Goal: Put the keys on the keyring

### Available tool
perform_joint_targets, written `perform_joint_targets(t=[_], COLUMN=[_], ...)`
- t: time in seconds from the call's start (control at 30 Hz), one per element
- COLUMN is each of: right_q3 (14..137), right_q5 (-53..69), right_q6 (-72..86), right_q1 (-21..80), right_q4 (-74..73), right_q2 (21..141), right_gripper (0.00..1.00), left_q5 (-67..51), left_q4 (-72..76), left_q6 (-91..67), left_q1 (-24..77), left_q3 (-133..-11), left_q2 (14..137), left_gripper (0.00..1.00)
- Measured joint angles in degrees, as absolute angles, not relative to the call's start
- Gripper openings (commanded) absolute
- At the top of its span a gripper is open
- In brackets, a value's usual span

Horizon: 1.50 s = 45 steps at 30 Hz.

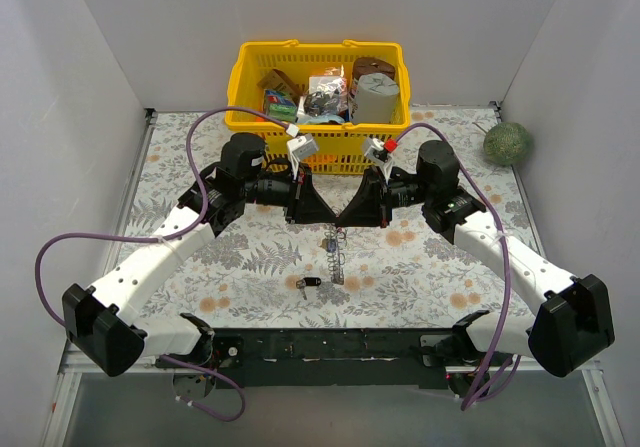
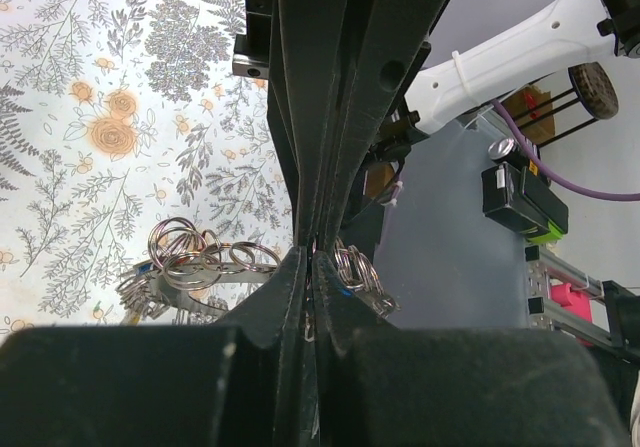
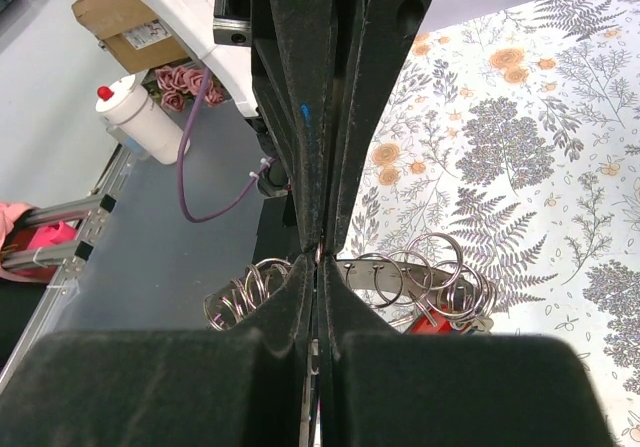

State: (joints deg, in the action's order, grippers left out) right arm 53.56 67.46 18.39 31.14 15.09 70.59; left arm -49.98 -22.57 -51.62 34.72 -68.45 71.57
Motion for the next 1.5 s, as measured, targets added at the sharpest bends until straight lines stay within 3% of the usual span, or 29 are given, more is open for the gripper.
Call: perform_joint_targets(t=[0.57,0.67,0.7,0.8,0.87,0.9,1.1,1.5], right_q3=[53.56,53.54,53.54,53.54,53.54,53.54,53.56,53.54], right_q5=[67.48,67.42,67.33,67.24,67.22,67.05,65.12,61.08], right_q6=[21.43,21.91,22.09,22.41,22.55,22.35,20.78,18.02], right_q1=[31.11,31.09,31.07,31.11,31.16,31.16,31.11,29.19], right_q4=[18.17,18.17,18.17,19.03,19.62,19.77,20.36,20.43], right_q2=[71.44,71.64,71.64,71.61,71.4,71.16,66.37,61.23], right_gripper=[0.01,0.18,0.29,0.48,0.56,0.7,0.82,0.88], left_q5=[-46.48,-45.78,-45.47,-43.46,-42.09,-41.06,-36.16,-33.32], left_q4=[-26.15,-26.41,-26.39,-25.36,-23.77,-22.87,-20.73,-13.45], left_q6=[-47.99,-47.75,-47.75,-47.86,-48.18,-48.38,-48.58,-42.87], left_q1=[35.24,35.35,35.38,35.35,35.31,35.31,34.94,34.61], left_q3=[-70.24,-70.24,-70.24,-69.54,-68.18,-67.2,-62.72,-54.46], left_q2=[71.29,71.24,71.18,70.5,69.54,68.77,65.14,55.0], left_gripper=[0.0,0.0,0.0,0.0,0.0,0.0,0.0,0.0])
